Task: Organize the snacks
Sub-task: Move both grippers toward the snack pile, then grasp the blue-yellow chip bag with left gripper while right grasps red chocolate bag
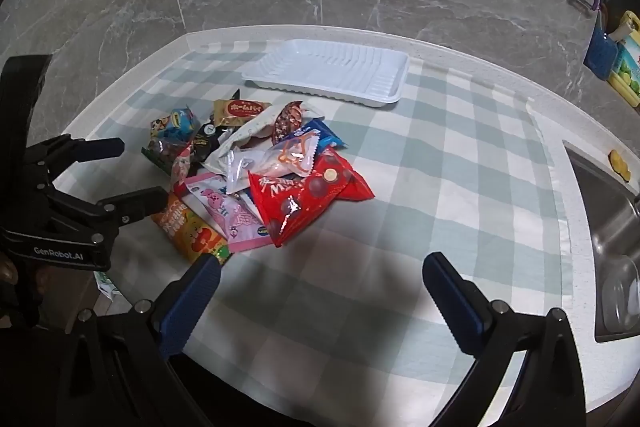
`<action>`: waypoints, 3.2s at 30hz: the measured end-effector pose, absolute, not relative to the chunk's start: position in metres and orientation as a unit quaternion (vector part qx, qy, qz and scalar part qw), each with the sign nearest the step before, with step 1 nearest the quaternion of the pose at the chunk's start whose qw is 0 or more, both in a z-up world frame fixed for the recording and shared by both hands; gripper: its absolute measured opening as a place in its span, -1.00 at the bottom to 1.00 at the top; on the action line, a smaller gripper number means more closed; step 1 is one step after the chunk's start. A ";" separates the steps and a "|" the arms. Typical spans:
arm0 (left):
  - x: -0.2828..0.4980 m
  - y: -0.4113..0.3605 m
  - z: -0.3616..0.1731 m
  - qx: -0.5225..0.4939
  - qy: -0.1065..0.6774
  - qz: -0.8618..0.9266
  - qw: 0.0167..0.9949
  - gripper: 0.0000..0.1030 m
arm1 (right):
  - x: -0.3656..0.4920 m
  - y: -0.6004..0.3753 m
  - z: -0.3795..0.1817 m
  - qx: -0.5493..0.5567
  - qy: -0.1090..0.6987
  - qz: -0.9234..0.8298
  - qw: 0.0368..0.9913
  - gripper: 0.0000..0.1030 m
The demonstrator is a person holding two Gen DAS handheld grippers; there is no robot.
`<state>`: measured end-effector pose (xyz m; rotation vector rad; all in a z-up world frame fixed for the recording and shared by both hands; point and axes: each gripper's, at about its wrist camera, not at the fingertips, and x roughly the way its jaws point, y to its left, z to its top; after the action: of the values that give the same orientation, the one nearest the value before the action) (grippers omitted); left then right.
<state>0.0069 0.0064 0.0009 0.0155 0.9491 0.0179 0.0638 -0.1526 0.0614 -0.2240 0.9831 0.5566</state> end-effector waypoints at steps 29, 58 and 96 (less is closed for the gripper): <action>0.002 0.022 0.004 0.004 0.452 0.020 0.892 0.99 | 0.073 -0.156 0.058 -0.018 0.500 0.281 0.819 1.00; 0.012 0.042 -0.003 0.005 0.457 0.035 0.889 0.99 | 0.085 -0.144 0.047 -0.003 0.518 0.273 0.810 1.00; 0.112 0.150 -0.059 0.073 0.500 0.028 0.863 0.99 | 0.159 -0.128 -0.025 0.201 0.609 0.230 0.732 0.75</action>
<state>0.1120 0.1499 -0.0588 0.1531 1.0481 0.0579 0.1590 -0.1285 -0.0249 0.4421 1.3396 0.5053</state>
